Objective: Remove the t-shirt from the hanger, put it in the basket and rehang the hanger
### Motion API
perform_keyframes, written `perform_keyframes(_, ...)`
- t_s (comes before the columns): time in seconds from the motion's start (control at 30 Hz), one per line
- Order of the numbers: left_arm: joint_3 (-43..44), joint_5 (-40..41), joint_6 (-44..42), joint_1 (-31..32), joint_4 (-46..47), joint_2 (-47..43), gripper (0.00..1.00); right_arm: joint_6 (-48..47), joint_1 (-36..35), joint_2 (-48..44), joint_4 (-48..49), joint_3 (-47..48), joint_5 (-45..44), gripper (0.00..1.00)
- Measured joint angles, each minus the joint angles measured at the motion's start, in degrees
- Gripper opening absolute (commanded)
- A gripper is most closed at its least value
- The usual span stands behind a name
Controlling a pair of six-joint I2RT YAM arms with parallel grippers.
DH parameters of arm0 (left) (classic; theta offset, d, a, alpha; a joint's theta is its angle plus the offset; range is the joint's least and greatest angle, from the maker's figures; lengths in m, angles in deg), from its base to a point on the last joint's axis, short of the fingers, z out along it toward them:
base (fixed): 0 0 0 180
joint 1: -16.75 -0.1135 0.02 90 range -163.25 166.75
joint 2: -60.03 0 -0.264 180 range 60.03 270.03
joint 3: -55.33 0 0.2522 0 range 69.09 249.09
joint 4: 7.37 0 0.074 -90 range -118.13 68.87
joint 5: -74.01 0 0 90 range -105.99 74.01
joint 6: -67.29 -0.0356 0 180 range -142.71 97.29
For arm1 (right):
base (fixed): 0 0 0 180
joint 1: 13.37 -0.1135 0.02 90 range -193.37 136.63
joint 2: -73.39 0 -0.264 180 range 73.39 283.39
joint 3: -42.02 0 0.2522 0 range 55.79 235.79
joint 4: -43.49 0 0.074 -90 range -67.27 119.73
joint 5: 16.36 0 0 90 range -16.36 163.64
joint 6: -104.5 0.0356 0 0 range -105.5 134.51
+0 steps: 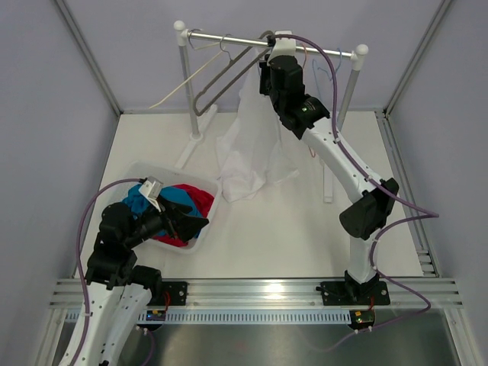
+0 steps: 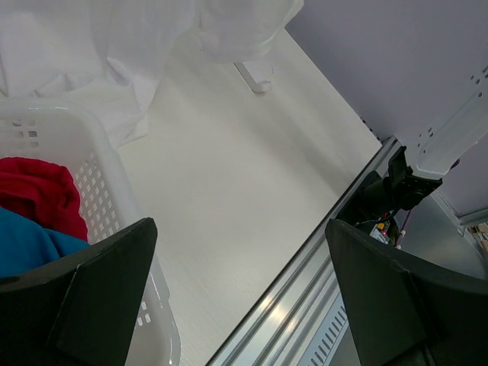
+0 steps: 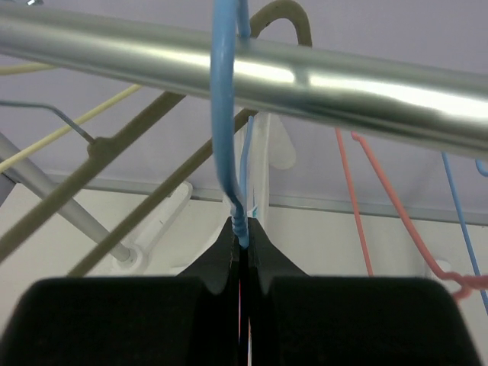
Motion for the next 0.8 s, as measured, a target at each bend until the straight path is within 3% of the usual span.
perform_keyframes(0.23,2.5,-0.1,0.7,0.0,0.1,1.0,0.99,-1.0,0.0,-2.2,2.6,-5.2,-2.8,0.0)
perform_keyframes(0.8,2.7,1.1,0.9,0.1,0.1,1.5,0.99,-2.8,0.0,0.6,2.6,-3.9,-9.2,0.0)
